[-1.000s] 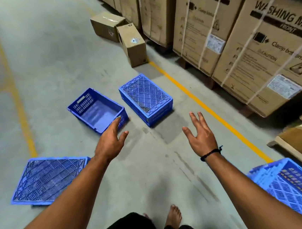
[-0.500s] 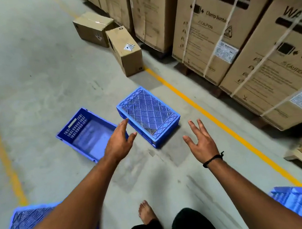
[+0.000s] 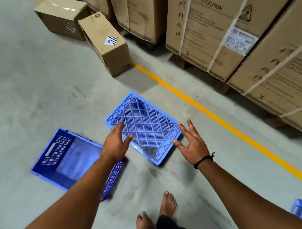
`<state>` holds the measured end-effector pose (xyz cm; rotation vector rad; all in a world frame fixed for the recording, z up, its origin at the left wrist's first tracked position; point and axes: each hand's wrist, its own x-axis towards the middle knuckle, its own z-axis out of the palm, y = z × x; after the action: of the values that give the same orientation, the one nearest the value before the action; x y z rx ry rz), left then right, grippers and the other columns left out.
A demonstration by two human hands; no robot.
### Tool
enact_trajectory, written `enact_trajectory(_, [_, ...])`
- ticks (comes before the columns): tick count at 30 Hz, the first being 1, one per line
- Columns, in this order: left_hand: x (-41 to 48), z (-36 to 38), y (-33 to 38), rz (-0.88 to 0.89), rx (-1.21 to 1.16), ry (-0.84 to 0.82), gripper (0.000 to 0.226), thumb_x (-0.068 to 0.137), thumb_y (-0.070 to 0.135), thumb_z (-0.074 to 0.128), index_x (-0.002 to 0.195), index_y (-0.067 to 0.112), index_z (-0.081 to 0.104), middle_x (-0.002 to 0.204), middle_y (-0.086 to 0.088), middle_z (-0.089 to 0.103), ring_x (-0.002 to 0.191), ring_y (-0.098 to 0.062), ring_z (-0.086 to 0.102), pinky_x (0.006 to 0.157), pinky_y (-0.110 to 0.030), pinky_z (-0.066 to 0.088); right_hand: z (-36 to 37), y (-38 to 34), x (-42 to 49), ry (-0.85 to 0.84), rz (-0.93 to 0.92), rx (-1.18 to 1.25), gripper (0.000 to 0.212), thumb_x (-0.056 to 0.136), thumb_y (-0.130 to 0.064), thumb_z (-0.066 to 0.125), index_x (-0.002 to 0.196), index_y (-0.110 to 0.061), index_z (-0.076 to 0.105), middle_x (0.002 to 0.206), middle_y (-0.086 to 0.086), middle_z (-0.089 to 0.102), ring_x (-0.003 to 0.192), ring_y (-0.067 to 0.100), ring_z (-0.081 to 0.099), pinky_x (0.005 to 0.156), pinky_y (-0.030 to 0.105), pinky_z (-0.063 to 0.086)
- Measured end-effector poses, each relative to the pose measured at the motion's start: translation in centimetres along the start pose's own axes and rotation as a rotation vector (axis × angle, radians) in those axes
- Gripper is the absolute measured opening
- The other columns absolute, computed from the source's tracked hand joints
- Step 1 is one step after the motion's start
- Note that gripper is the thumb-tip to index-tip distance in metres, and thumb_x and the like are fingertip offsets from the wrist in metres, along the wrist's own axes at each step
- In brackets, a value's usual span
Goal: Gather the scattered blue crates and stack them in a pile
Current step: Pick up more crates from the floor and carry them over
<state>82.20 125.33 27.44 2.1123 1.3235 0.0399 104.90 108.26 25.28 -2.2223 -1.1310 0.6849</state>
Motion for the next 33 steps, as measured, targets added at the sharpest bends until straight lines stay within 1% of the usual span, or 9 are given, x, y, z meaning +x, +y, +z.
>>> enact_trajectory(4, [8.5,4.0,-3.9,0.045,0.046,-0.015,0.062,0.092,0.037,0.053,0.145,0.015,0.031,0.151,-0.009,0.034,0.139,-0.025,0.032,0.114,-0.036,0.027,5.7,3.8,5.0,-0.001,0.070,-0.016,0.067,0.082,-0.048,0.064,0.142,-0.037,0.037,0.159,-0.005,0.012,0.144,0.023,0.019,0.114,0.040,0.027])
enact_trajectory(9, [19.2,11.3,-10.8,0.141,0.228,-0.083,0.059,0.092,0.044,0.052,0.144,0.020,0.036,0.152,-0.012,0.031,0.143,-0.029,0.023,0.116,-0.043,0.022,15.1,10.7,10.7,0.053,0.145,-0.019,0.080,0.071,-0.068,0.052,0.139,-0.027,0.044,0.157,0.003,0.020,0.136,0.029,0.033,0.109,0.038,0.035])
enact_trajectory(12, [24.7,15.0,-15.7,0.167,0.300,-0.065,0.058,0.090,0.045,0.053,0.142,0.023,0.039,0.153,-0.012,0.029,0.143,-0.030,0.023,0.116,-0.047,0.021,20.9,15.1,13.4,0.079,0.226,-0.015,0.078,0.072,-0.063,0.063,0.139,-0.027,0.044,0.157,0.004,0.017,0.135,0.033,0.034,0.108,0.043,0.036])
enact_trajectory(18, [34.1,19.3,-22.5,0.100,0.489,-0.103,0.069,0.085,0.062,0.048,0.145,0.040,0.023,0.160,-0.006,0.004,0.147,-0.025,0.001,0.111,-0.062,0.013,29.5,20.7,17.1,0.270,0.335,-0.023,0.101,0.064,-0.090,0.034,0.137,-0.023,0.048,0.157,0.017,0.011,0.140,0.034,0.027,0.110,0.052,0.031])
enact_trajectory(22, [38.2,19.8,-25.4,-0.012,0.517,-0.043,0.088,0.070,0.083,0.040,0.145,0.046,0.012,0.159,-0.005,-0.005,0.146,-0.032,-0.004,0.109,-0.066,0.010,31.9,21.8,19.1,0.298,0.479,-0.011,0.091,0.065,-0.076,0.058,0.142,-0.032,0.038,0.159,0.004,-0.008,0.144,0.036,0.009,0.114,0.051,0.024])
enact_trajectory(24, [39.6,19.8,-26.2,-0.044,0.505,-0.017,0.097,0.065,0.086,0.040,0.146,0.042,0.009,0.159,-0.009,-0.002,0.145,-0.035,-0.001,0.109,-0.065,0.012,32.5,22.4,19.8,0.306,0.513,-0.053,0.090,0.066,-0.067,0.066,0.144,-0.033,0.035,0.159,0.003,-0.009,0.143,0.038,0.010,0.115,0.050,0.021])
enact_trajectory(27, [41.3,19.9,-26.3,-0.091,0.368,-0.073,0.112,0.055,0.090,0.048,0.147,0.037,0.012,0.153,-0.018,0.017,0.141,-0.040,0.016,0.110,-0.061,0.021,32.7,22.3,20.5,0.421,0.487,-0.066,0.088,0.067,-0.059,0.073,0.142,-0.025,0.042,0.159,0.011,0.002,0.139,0.033,0.031,0.110,0.046,0.033])
enact_trajectory(30, [41.9,20.0,-25.5,-0.132,0.247,-0.080,0.118,0.048,0.084,0.061,0.146,0.037,0.016,0.141,-0.023,0.032,0.132,-0.043,0.030,0.109,-0.054,0.030,32.1,22.1,21.0,0.513,0.467,-0.019,0.084,0.067,-0.051,0.077,0.140,-0.024,0.045,0.159,0.006,0.008,0.137,0.023,0.037,0.105,0.037,0.037])
enact_trajectory(33, [41.1,20.4,-24.4,-0.134,0.201,-0.046,0.116,0.052,0.070,0.074,0.146,0.038,0.014,0.136,-0.022,0.031,0.130,-0.040,0.027,0.108,-0.054,0.031,30.7,22.2,20.9,0.607,0.407,-0.007,0.089,0.063,-0.068,0.067,0.136,-0.020,0.051,0.157,0.009,0.018,0.135,0.020,0.039,0.102,0.042,0.042])
